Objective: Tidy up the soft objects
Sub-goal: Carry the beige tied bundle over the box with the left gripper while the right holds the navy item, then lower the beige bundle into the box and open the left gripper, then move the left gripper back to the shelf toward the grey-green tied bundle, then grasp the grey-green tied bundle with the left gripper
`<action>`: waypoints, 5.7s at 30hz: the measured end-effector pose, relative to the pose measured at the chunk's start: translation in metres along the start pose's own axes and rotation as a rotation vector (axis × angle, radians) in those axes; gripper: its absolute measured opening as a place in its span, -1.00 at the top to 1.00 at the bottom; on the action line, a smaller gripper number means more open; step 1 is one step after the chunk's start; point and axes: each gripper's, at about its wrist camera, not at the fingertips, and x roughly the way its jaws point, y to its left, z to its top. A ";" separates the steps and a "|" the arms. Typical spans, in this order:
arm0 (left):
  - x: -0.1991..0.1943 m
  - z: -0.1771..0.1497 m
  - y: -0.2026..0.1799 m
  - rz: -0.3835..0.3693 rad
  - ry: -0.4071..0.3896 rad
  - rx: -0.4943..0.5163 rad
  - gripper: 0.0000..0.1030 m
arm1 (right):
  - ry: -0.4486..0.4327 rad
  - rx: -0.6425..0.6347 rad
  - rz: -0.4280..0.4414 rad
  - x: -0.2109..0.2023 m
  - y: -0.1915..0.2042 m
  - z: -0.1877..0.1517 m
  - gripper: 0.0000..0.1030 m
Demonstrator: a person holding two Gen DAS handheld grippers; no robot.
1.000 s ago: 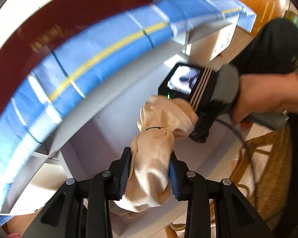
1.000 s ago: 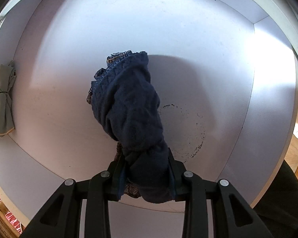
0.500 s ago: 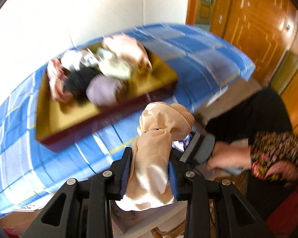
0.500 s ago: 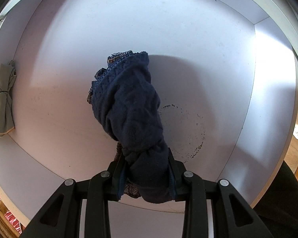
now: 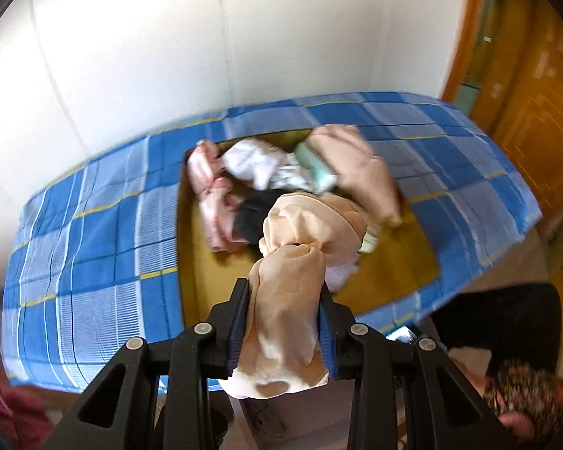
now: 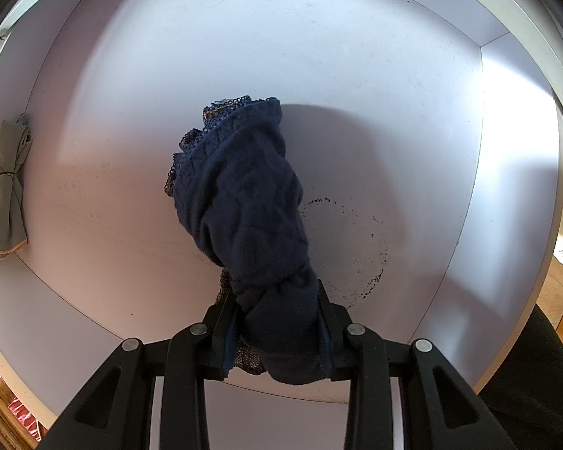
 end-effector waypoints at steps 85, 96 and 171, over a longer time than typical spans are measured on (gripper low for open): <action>0.034 -0.140 -0.007 0.027 -0.049 -0.065 -0.51 | -0.056 -0.002 -0.001 -0.003 0.002 0.003 0.34; 0.122 -0.194 -0.023 0.057 0.294 -0.078 -0.59 | -0.062 -0.003 -0.002 -0.002 0.002 0.002 0.34; 0.296 -0.237 0.004 0.155 0.552 -0.232 0.32 | -0.142 0.036 0.016 -0.020 -0.010 0.046 0.37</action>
